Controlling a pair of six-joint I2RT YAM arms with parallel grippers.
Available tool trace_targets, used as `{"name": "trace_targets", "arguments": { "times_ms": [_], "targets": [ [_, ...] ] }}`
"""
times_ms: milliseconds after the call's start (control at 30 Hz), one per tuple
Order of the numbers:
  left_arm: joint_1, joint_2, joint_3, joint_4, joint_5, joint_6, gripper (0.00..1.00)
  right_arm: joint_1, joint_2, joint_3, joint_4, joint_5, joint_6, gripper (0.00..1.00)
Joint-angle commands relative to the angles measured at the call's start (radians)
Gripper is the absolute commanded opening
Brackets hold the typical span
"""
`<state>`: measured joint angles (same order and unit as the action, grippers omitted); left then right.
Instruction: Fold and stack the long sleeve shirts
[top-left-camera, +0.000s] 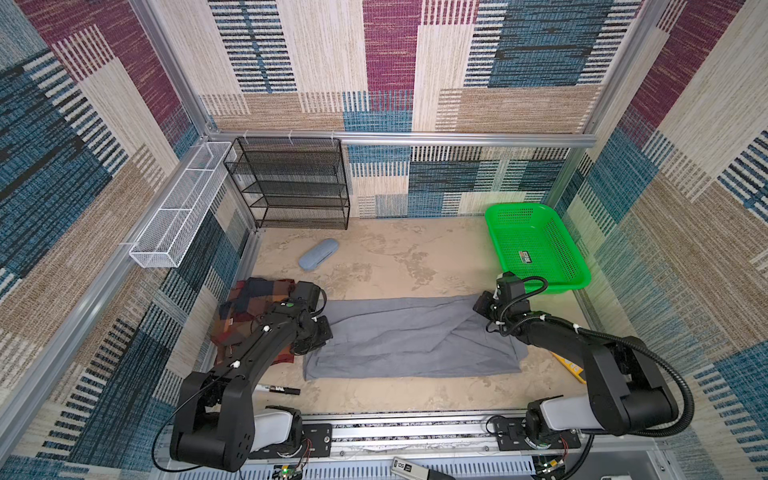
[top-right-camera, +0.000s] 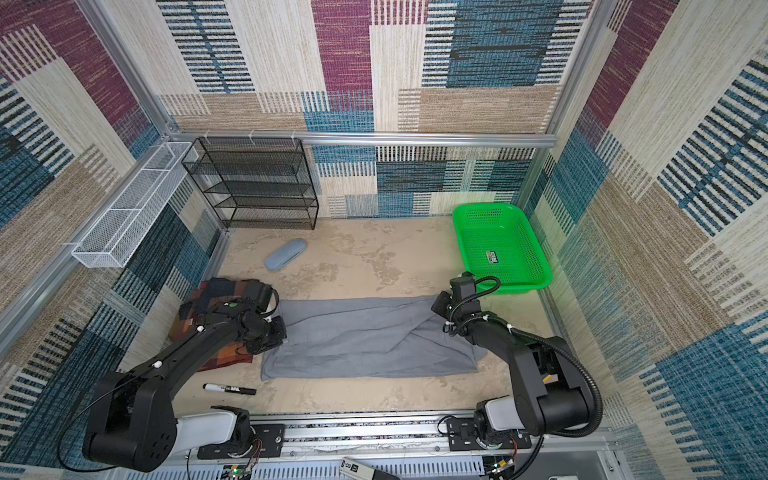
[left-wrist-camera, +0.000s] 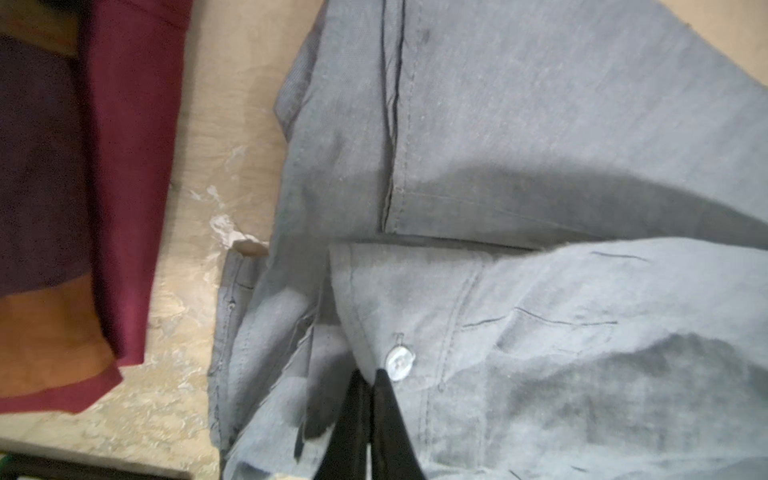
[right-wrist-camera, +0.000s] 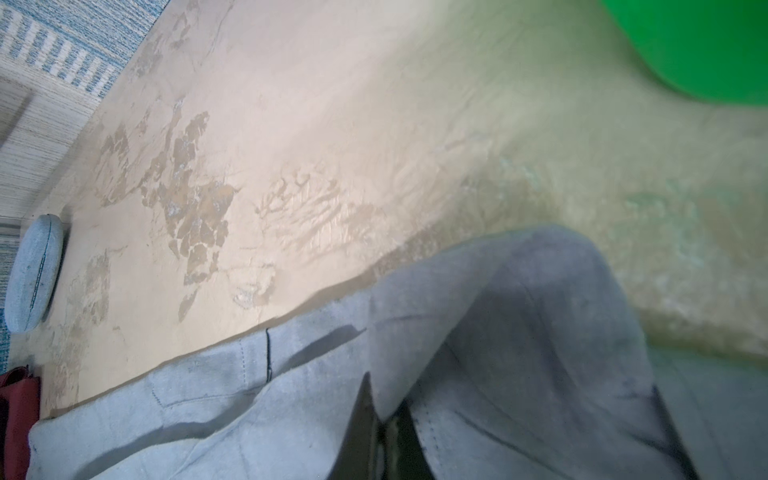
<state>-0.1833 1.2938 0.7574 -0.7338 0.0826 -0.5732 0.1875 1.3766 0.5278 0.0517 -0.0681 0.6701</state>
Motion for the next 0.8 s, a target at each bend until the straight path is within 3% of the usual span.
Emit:
{"name": "trace_targets", "arguments": {
  "times_ms": [0, 200, 433, 633, 767],
  "targets": [
    [0.001, -0.006, -0.016, 0.017, 0.009, -0.025, 0.00, -0.002, -0.034, -0.058, -0.006, 0.015, 0.040, 0.07],
    [0.001, 0.000, -0.030, 0.036, 0.011, -0.031, 0.00, -0.002, -0.024, -0.119, -0.006, -0.005, 0.069, 0.11],
    [0.001, 0.004, -0.011, 0.028, 0.020, -0.027, 0.00, -0.002, -0.174, -0.049, -0.165, 0.024, 0.084, 0.36],
    [0.001, -0.015, 0.067, -0.022, -0.009, -0.009, 0.32, -0.002, -0.293, 0.009, -0.185, -0.008, 0.068, 0.43],
    [0.001, 0.008, 0.150, -0.046, -0.023, 0.010, 0.38, -0.002, -0.218, 0.012, -0.123, -0.068, 0.059, 0.39]
  ]
}}
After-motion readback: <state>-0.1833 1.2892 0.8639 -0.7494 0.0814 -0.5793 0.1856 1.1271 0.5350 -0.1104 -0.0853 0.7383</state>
